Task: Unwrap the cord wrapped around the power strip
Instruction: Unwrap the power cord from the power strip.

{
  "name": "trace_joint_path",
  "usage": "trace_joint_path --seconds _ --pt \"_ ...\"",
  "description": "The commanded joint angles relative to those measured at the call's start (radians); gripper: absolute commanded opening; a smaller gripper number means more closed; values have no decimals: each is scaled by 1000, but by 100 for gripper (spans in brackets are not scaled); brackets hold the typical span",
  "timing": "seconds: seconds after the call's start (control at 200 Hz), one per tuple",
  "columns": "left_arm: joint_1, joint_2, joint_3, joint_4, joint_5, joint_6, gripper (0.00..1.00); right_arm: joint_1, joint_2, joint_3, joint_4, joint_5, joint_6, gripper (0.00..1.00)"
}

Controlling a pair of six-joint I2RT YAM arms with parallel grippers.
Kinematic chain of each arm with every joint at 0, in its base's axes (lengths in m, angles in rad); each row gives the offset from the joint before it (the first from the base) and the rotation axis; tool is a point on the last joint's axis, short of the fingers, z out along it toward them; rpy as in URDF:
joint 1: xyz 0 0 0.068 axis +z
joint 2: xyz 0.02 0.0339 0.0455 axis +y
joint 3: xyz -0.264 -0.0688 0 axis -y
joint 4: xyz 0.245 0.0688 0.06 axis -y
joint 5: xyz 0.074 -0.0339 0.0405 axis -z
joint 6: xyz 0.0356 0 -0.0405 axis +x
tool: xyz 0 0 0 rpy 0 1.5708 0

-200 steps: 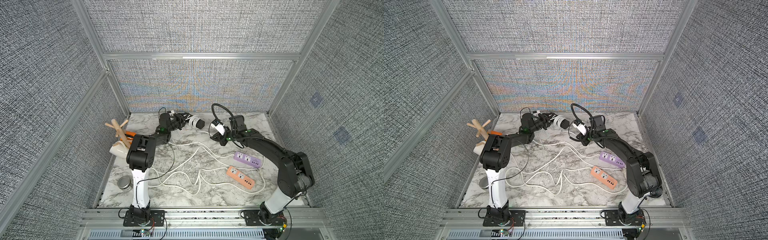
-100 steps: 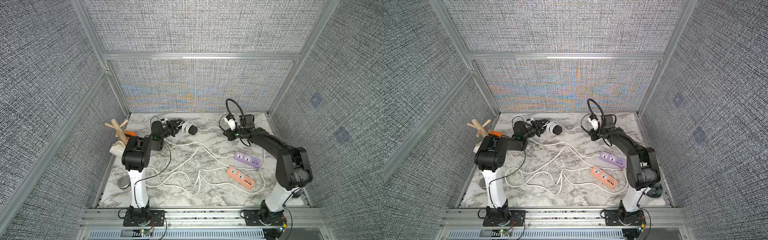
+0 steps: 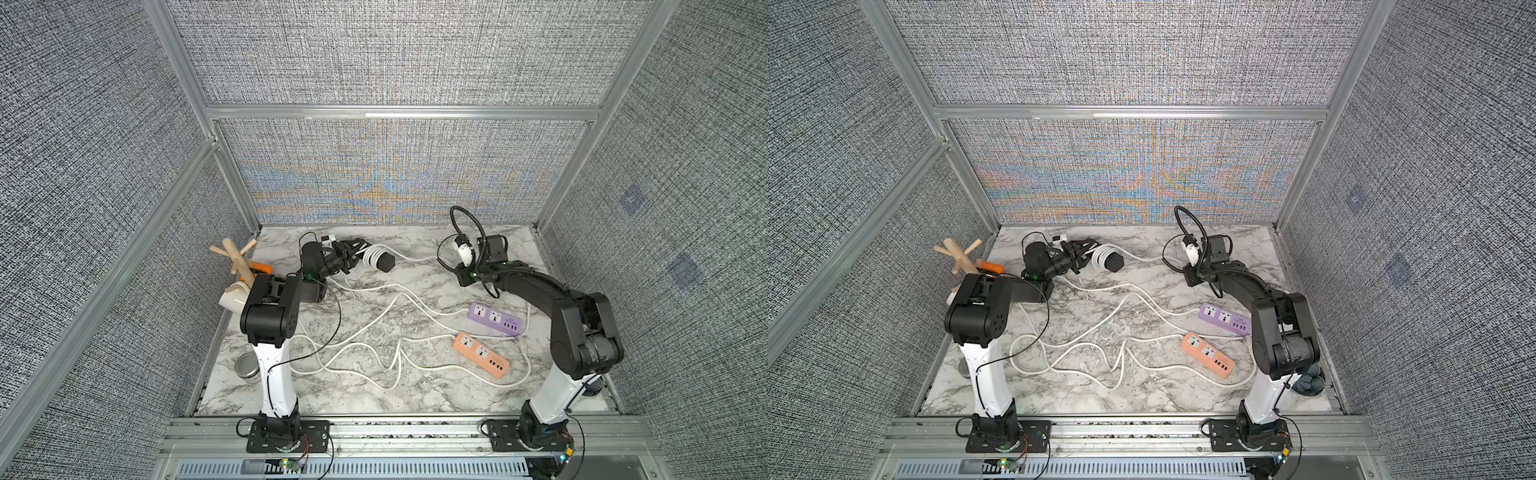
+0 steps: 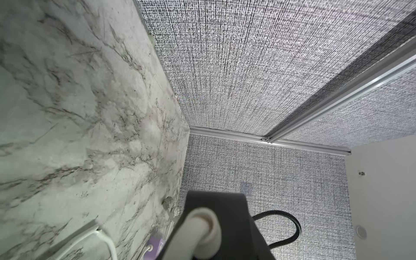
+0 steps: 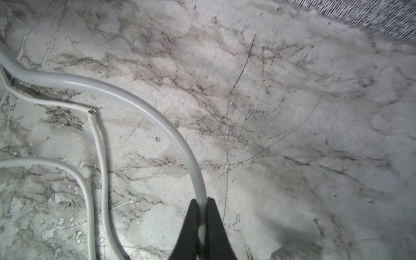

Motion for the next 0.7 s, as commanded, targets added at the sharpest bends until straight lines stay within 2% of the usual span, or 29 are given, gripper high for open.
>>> trace_joint_path --seconds 0.0,0.05,0.13,0.225,0.345,0.465,0.591,0.691 --pt "-7 -36 -1 -50 33 90 0 1 5 -13 41 -140 -48 37" --pt "-10 -44 0 -54 32 94 0 -8 1 -5 23 -173 -54 48" --pt "-23 -47 11 -79 40 108 0 -13 -32 11 -6 -231 -76 59" --pt "-39 -42 19 -95 49 118 0 0 -91 31 -6 -306 -92 63" --pt "-47 -39 25 -82 53 106 0 73 -116 69 40 -421 -110 65" --pt "-51 -48 31 -79 58 99 0 135 -17 170 23 -418 -118 65" --pt "-53 -61 33 -100 66 112 0 144 125 262 34 -389 -8 61" --pt "-54 -66 25 -114 67 125 0 151 165 221 164 -453 86 58"
